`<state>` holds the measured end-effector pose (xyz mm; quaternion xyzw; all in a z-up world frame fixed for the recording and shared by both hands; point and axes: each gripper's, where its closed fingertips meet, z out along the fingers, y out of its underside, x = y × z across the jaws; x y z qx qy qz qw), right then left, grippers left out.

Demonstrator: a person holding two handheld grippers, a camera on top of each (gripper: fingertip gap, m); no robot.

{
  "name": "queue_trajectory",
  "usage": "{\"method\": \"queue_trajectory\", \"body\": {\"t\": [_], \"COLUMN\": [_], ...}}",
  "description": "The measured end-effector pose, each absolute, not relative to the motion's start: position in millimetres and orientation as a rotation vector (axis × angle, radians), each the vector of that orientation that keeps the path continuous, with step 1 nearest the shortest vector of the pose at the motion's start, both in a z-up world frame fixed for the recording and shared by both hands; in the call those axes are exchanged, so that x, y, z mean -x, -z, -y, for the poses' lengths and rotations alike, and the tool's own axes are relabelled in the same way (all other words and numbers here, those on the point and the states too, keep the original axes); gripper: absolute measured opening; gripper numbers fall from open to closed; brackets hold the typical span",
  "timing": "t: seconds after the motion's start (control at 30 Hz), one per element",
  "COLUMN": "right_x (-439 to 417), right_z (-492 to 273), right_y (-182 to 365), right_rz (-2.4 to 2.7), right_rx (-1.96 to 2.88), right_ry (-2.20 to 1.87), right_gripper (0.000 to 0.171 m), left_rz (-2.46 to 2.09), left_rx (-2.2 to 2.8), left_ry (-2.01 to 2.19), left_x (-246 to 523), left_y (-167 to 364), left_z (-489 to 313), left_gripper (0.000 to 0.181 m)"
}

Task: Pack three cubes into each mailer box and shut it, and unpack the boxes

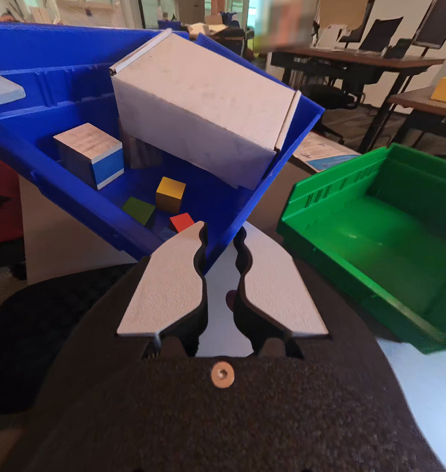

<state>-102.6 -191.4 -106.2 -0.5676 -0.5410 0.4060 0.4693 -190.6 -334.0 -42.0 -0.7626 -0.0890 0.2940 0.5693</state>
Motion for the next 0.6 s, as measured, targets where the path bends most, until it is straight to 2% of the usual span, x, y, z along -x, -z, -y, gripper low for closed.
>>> {"method": "queue_trajectory", "body": {"t": [0.13,0.37,0.43,0.5,0.6], "right_x": [130,144,136,122,96], "right_z": [188,156,153,150,126], "right_y": [149,172,170,156,137], "right_rz": [1.428,1.506,1.547,1.576,1.643], "right_rx": [1.459,1.411,1.414,1.362,1.262], "right_ry": [-0.986,-0.768,-0.807,-0.844,-0.777], "right_gripper": [0.019,0.020,0.025,0.029,0.035], "left_rz": [0.318,0.466,0.487,0.467,0.348], "left_rx": [1.869,1.874,1.907,1.885,1.815], "left_ry": [-0.658,-0.528,-0.391,-0.338,-0.520], "left_x": [220,259,258,258,265], "left_y": [89,146,163,159,121], "left_z": [334,301,289,285,290], "left_gripper": [0.011,0.008,0.022,0.026,0.040]}}
